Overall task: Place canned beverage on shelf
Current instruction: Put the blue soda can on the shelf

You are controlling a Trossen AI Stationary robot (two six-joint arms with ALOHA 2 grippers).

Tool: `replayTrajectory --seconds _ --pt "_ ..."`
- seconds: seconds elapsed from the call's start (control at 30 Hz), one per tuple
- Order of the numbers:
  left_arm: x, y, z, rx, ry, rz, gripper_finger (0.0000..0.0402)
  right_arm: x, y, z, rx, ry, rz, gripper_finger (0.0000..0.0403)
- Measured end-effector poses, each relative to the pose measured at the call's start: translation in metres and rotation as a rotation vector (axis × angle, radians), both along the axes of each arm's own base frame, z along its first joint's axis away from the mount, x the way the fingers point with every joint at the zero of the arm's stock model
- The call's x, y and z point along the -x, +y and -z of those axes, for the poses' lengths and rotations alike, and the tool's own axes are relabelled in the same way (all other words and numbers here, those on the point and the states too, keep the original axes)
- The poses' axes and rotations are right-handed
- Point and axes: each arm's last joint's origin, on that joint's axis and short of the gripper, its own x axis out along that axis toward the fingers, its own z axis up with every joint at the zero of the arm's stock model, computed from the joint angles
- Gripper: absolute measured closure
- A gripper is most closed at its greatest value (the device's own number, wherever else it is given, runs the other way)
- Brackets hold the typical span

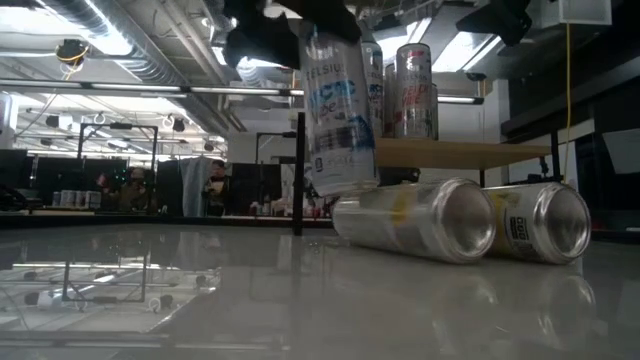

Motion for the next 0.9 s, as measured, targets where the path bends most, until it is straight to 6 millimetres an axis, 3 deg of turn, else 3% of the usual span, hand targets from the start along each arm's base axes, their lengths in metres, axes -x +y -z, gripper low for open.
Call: replayTrajectory --seconds 0.2,0.57,0.9 --pt "-0.010 0.021 -0.006 -0.041 -0.043 -0.031 0.0160 0.000 0.000 0.000 -0.001 0.000 0.000 0.0033" --pt "-0.027 0.044 -0.033 -0.114 -0.285 -0.027 0.0160 0.001 -0.002 -0.003 -0.038 -0.031 0.069 0.0033" --pt "-0.033 0.063 -0.043 -0.091 -0.390 -0.048 0.0159 0.015 -0.007 -0.022 -0.053 -0.091 0.127 0.0033"
